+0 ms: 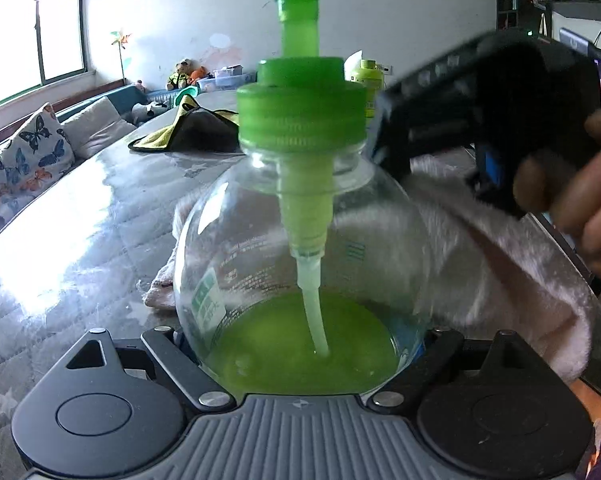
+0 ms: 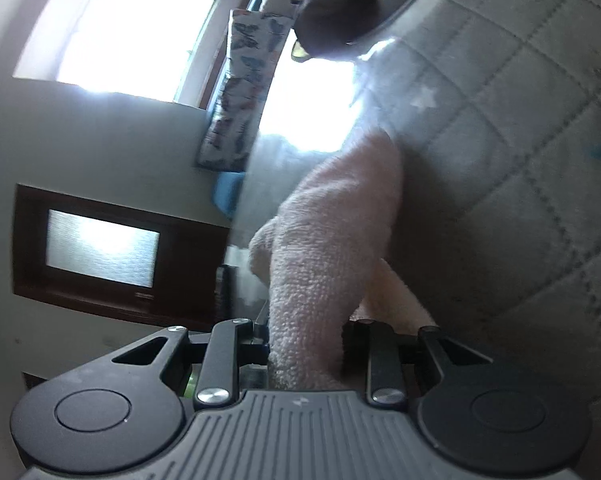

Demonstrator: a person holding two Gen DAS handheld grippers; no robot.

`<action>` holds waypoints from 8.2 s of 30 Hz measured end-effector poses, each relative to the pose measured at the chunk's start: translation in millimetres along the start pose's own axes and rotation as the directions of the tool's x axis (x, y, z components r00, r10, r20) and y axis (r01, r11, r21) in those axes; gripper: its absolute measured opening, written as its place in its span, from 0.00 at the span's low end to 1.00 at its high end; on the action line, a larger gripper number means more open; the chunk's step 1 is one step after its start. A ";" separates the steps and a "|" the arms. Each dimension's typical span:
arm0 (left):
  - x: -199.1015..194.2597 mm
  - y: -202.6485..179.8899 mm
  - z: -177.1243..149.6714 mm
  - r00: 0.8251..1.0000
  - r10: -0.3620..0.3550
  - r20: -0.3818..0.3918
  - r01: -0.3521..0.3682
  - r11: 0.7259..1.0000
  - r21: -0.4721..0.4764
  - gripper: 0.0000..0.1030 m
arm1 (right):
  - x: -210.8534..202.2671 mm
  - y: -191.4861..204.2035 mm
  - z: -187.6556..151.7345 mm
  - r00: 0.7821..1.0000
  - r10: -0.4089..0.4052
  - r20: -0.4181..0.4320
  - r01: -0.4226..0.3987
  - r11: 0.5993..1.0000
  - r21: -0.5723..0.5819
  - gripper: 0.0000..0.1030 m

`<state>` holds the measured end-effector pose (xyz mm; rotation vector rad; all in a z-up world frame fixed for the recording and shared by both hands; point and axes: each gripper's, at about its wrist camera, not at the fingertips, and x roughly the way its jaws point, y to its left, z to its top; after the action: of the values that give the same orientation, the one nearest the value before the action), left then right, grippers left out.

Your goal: Clean container

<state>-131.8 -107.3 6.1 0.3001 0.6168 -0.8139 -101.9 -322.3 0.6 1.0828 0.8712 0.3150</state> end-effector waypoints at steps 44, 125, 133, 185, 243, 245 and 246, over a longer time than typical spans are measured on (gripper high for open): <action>23.2 12.0 36.3 0.995 0.096 -0.034 -0.097 0.995 -0.018 0.91 | -20.6 15.4 -1.0 0.992 -0.089 0.092 0.097 0.992 -0.084 0.26; 11.5 46.2 43.6 0.952 0.251 -0.174 -0.292 0.915 -0.279 1.00 | 1.1 60.8 -39.7 0.755 -0.549 0.359 0.654 0.581 -0.485 0.26; 9.0 40.4 42.1 0.941 0.253 -0.224 -0.312 0.906 -0.287 1.00 | -3.8 61.8 -47.4 0.745 -0.560 0.363 0.664 0.572 -0.481 0.56; -16.9 26.9 30.6 0.904 0.280 -0.324 -0.385 0.862 -0.330 1.00 | -17.9 56.3 -96.7 0.670 -0.648 0.361 0.735 0.513 -0.444 1.00; -29.2 40.3 23.4 0.910 0.273 -0.311 -0.373 0.867 -0.331 1.00 | -37.7 44.6 -91.5 0.610 -0.675 0.414 0.791 0.489 -0.367 1.00; -30.6 46.5 21.7 0.906 0.287 -0.310 -0.388 0.856 -0.341 1.00 | -42.5 40.9 -87.6 0.594 -0.681 0.428 0.804 0.486 -0.343 1.00; -31.0 49.7 20.9 0.904 0.294 -0.310 -0.395 0.851 -0.346 1.00 | -45.0 38.7 -85.1 0.587 -0.683 0.434 0.809 0.487 -0.329 1.00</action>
<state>-102.4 -66.4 42.6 0.1272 0.9173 -0.2844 -187.4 -277.9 38.9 0.1522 0.8901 -0.3460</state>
